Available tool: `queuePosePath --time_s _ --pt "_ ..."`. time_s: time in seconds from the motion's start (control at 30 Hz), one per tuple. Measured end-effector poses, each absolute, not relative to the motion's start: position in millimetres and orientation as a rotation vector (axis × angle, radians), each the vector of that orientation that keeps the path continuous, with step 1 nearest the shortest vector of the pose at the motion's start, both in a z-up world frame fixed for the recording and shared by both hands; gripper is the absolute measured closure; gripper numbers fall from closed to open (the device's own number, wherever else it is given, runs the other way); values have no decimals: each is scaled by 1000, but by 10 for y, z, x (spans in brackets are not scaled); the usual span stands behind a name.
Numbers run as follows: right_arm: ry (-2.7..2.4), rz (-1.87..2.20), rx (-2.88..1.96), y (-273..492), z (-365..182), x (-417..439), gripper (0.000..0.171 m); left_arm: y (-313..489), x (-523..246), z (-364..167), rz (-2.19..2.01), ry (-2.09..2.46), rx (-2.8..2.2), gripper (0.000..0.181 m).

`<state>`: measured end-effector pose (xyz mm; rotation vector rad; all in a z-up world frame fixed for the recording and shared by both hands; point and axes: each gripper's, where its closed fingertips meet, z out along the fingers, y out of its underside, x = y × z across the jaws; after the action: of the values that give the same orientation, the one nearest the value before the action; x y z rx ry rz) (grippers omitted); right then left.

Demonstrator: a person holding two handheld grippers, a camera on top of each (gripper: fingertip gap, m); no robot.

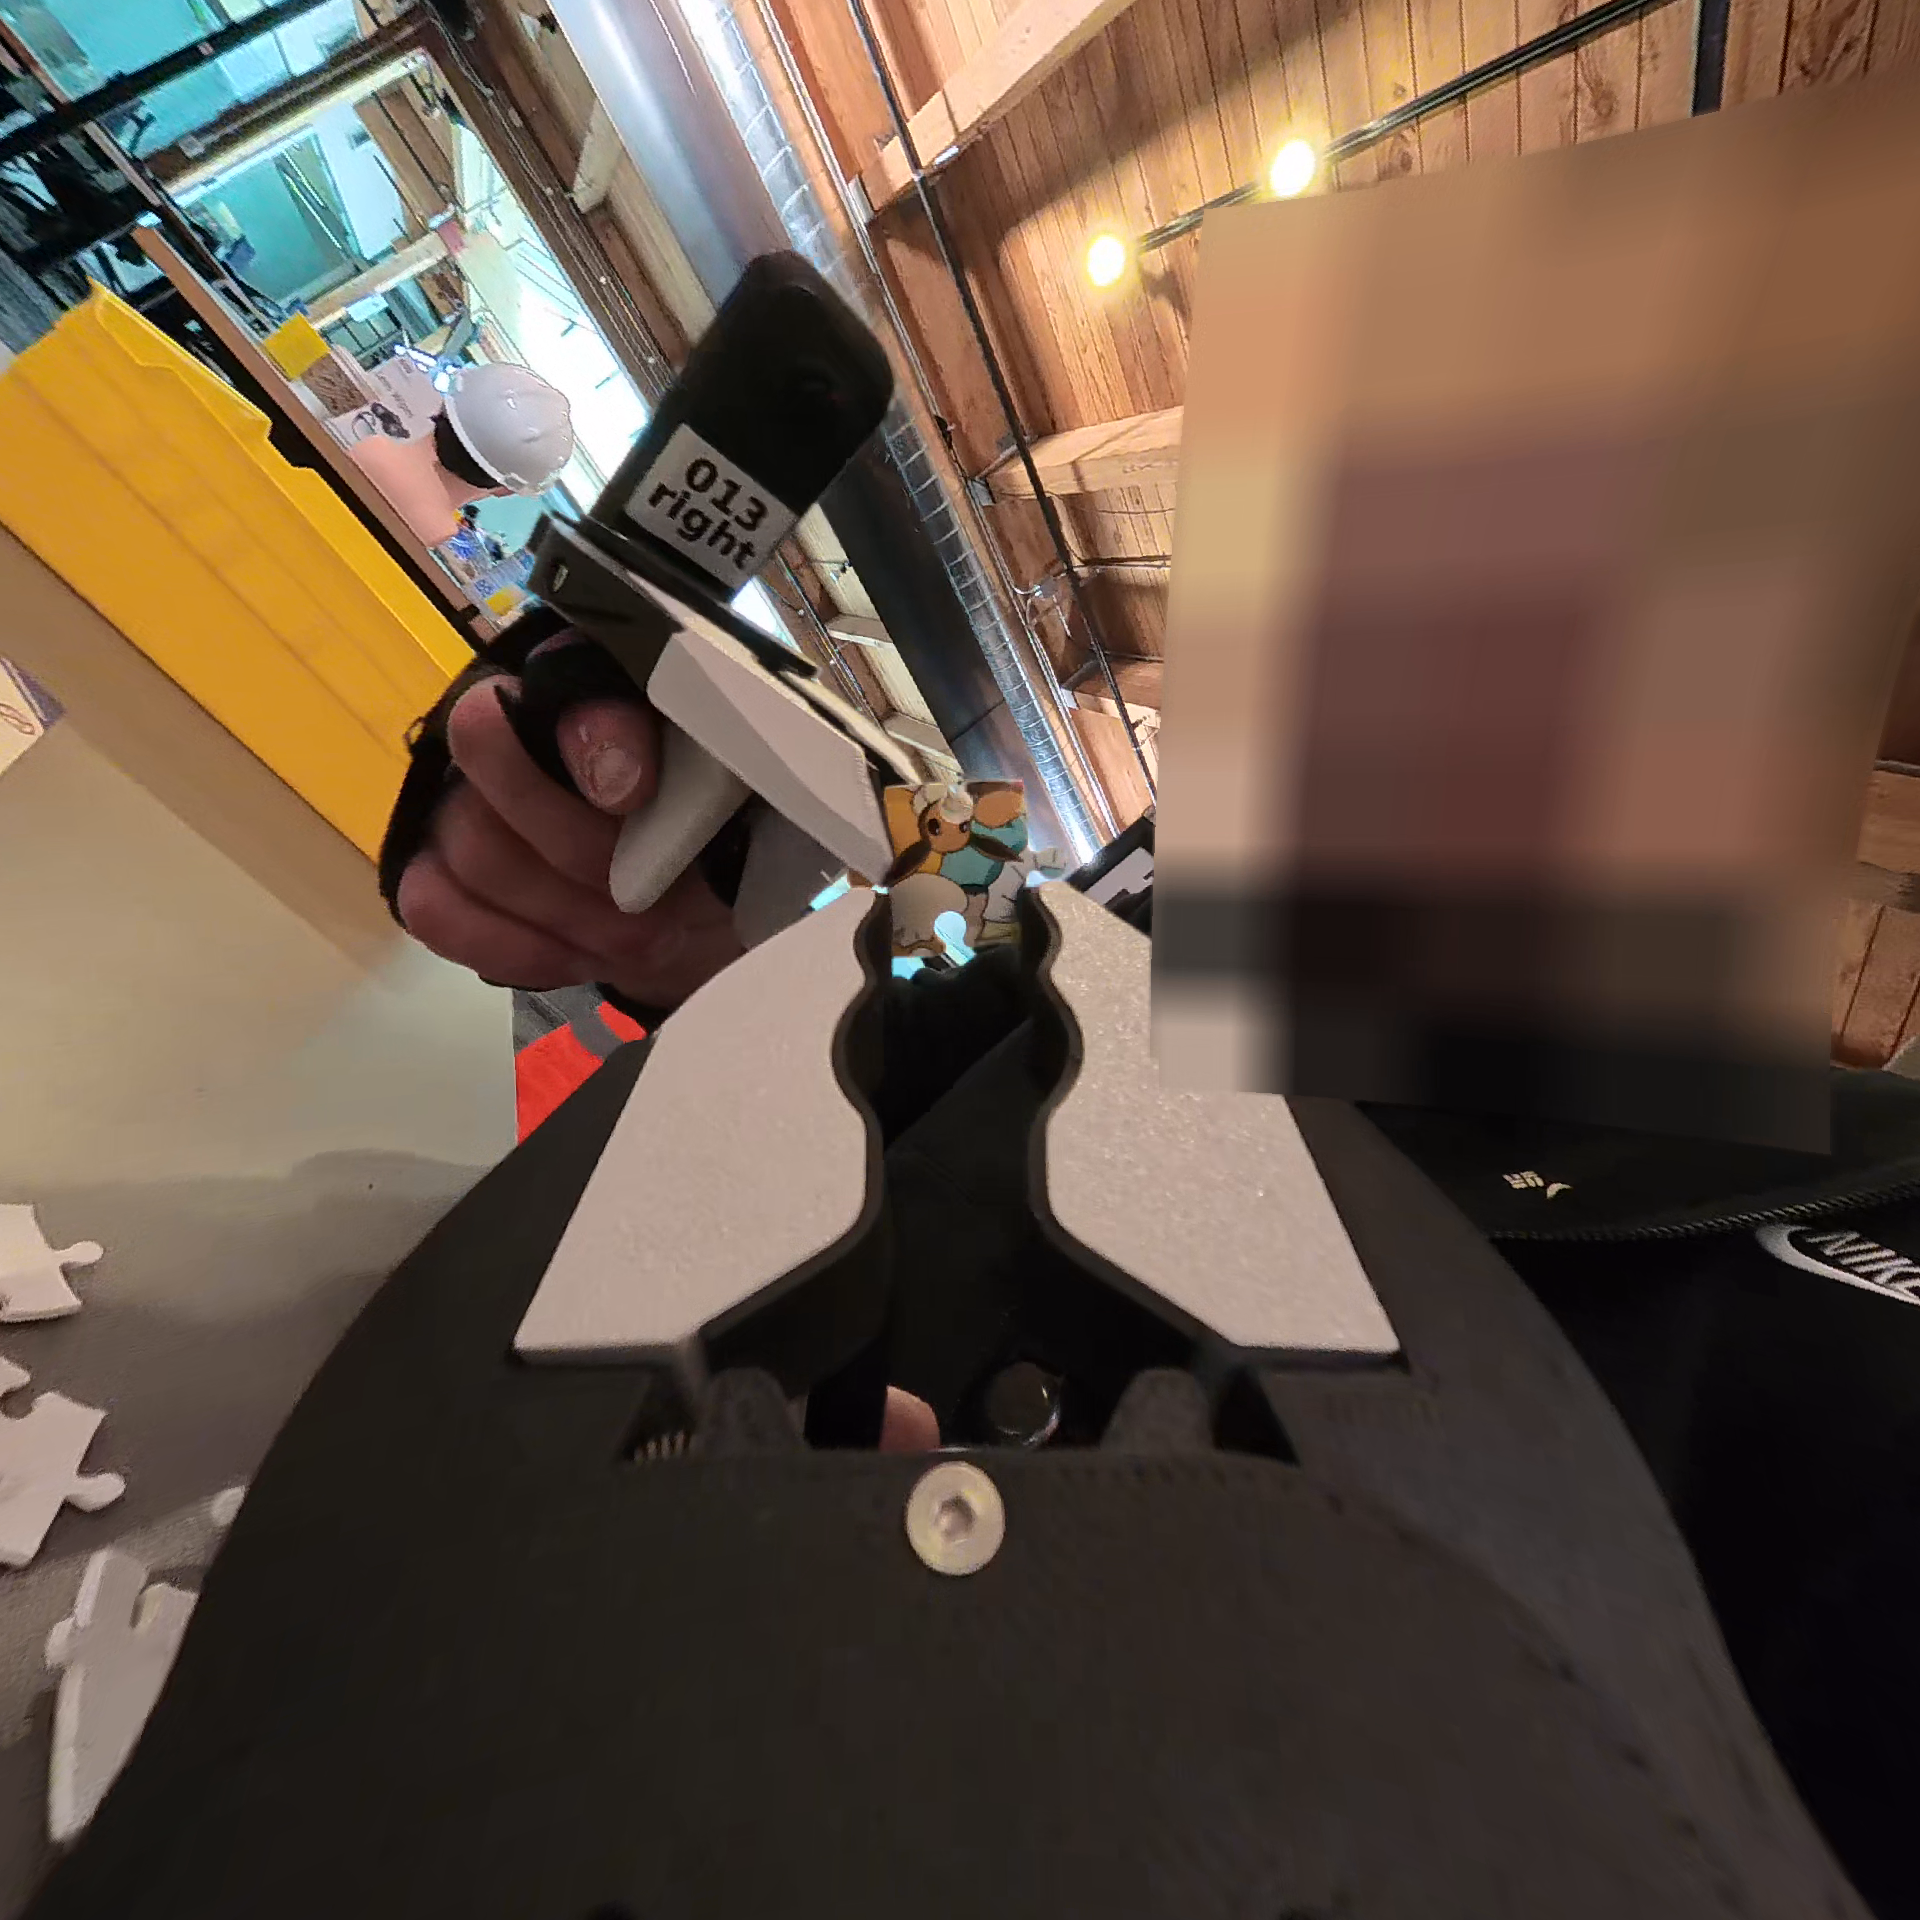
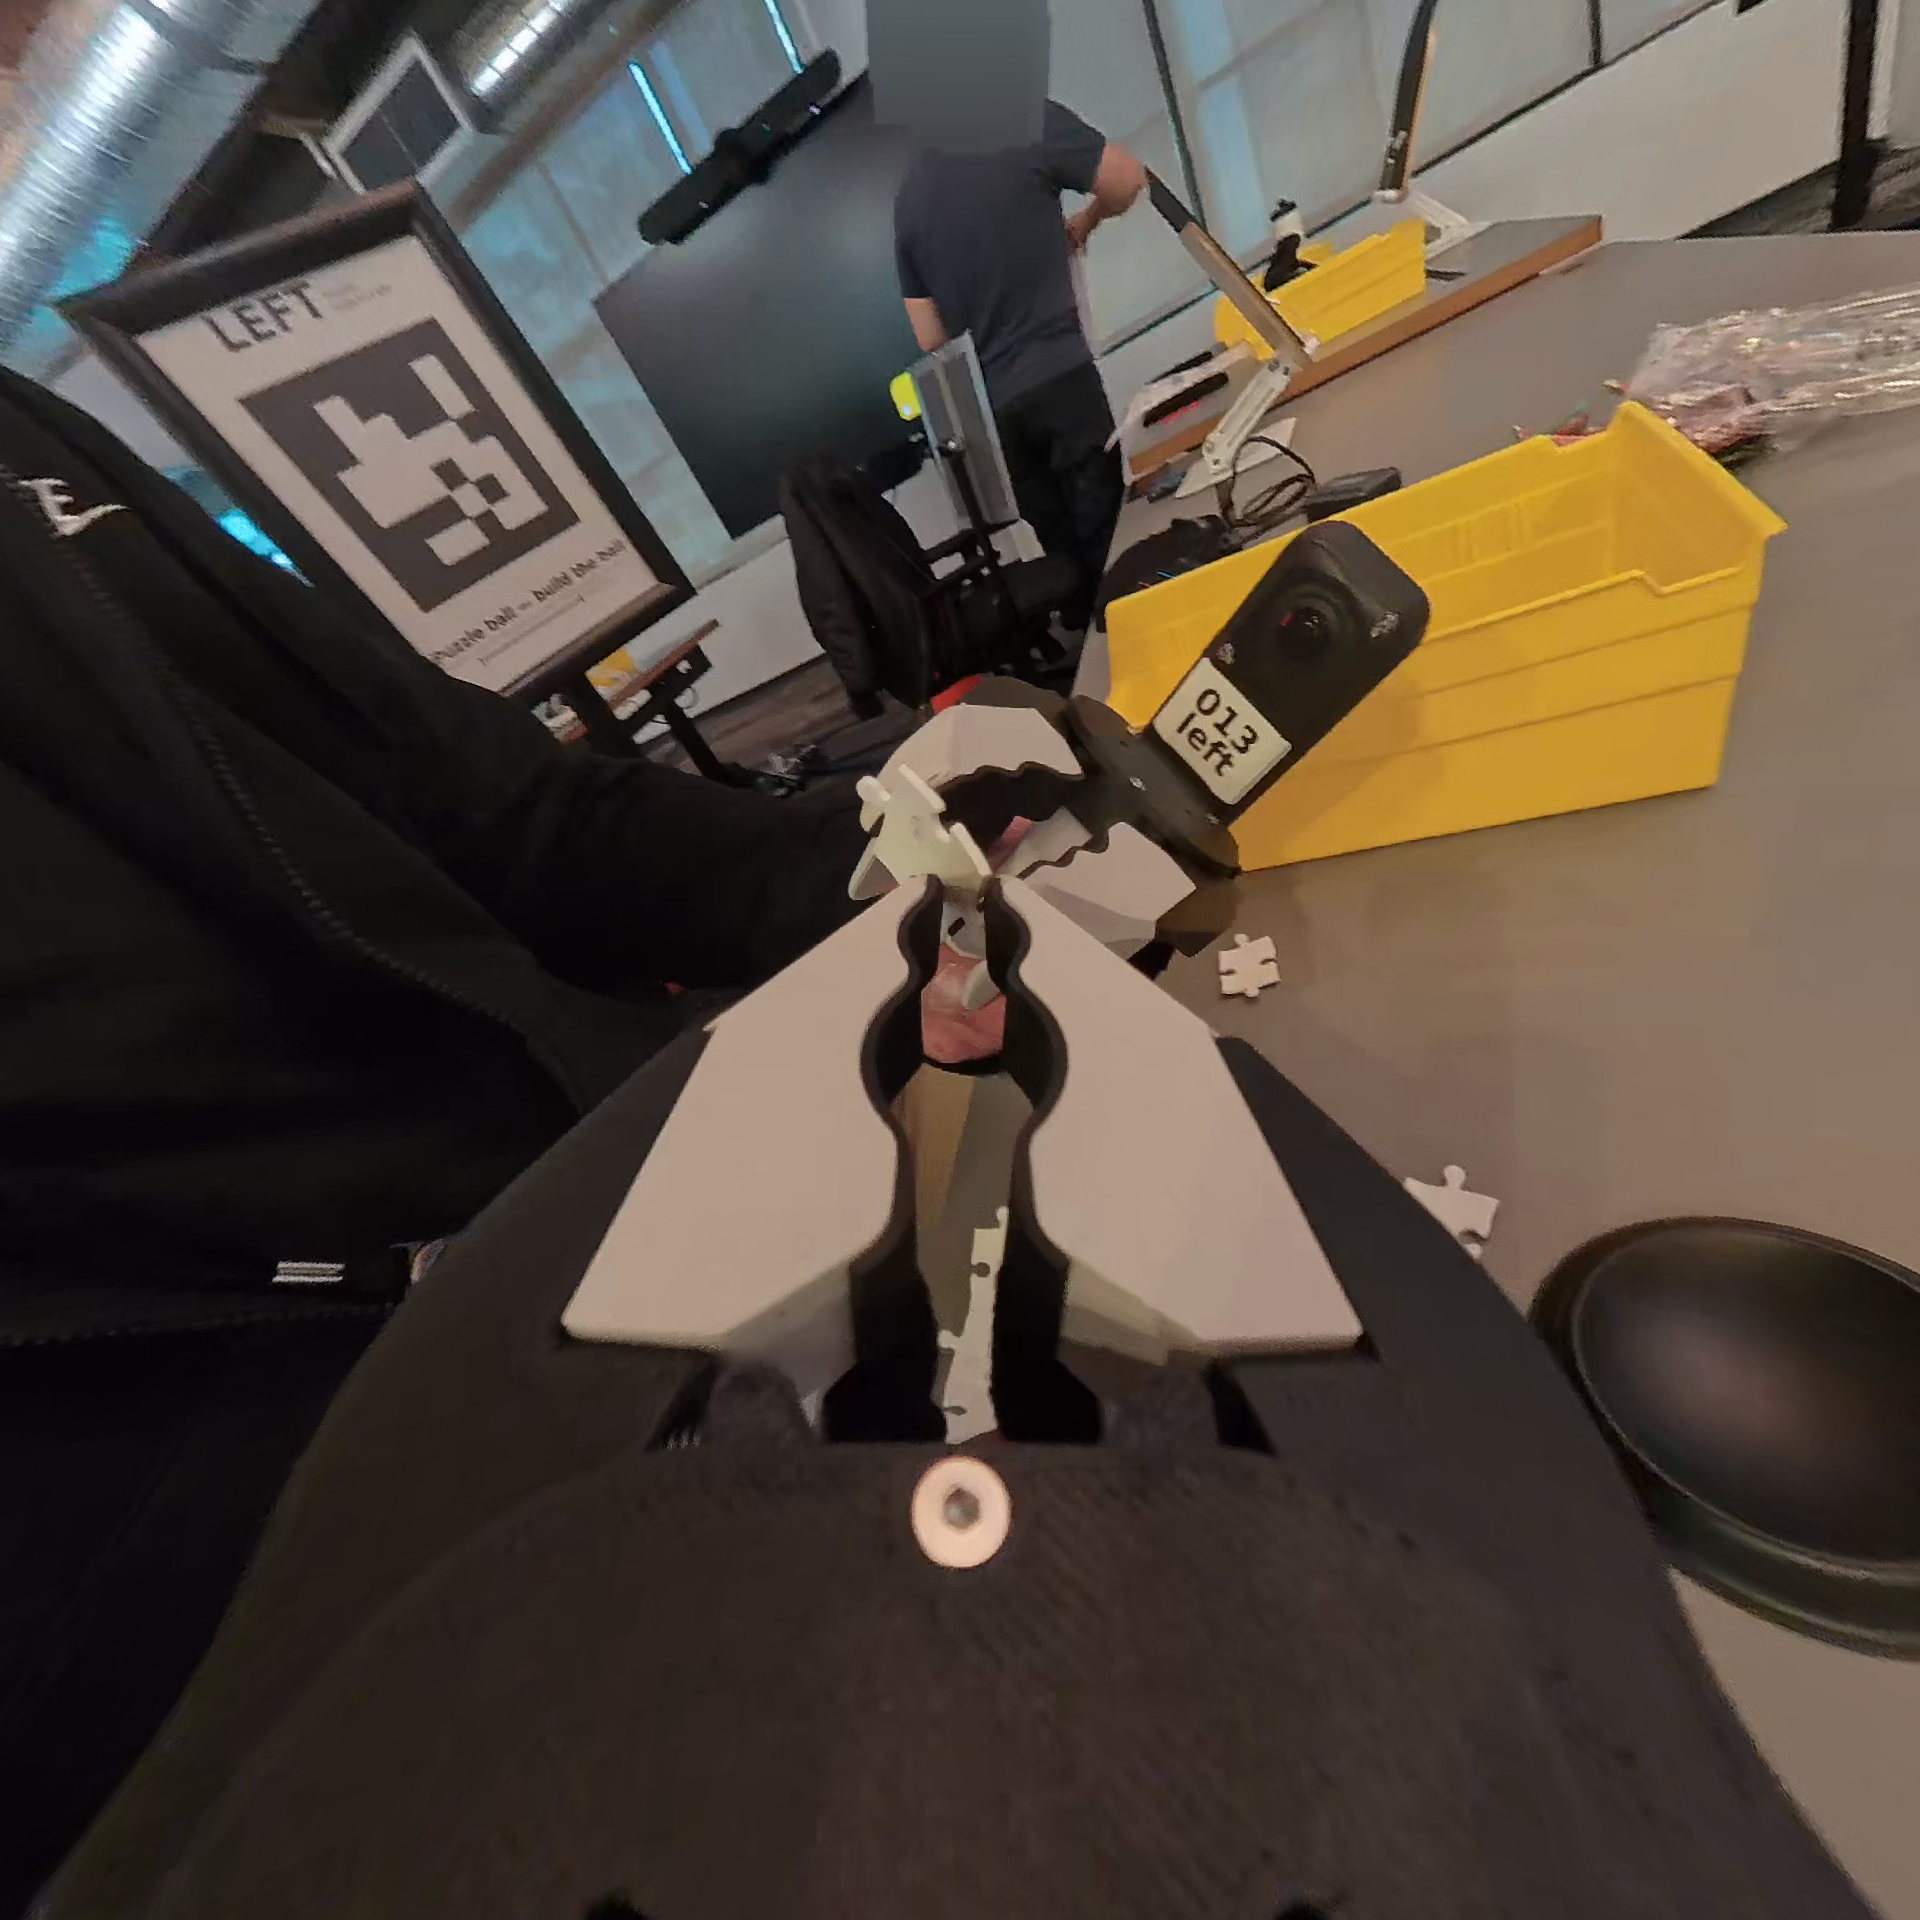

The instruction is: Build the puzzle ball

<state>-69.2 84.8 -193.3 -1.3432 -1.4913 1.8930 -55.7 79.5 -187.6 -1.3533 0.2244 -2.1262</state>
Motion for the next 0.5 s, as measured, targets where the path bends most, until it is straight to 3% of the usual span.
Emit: queuePosePath --time_s 0.27,0.5 --pt "-1585 1805 -1433 928 -2038 -543 171 798 -640 -2107 -1813 295 -1618 166" --pt "-2131 1224 -1879 1005 -3014 -10 171 559 -483 -2661 -1306 519 -2072 167"
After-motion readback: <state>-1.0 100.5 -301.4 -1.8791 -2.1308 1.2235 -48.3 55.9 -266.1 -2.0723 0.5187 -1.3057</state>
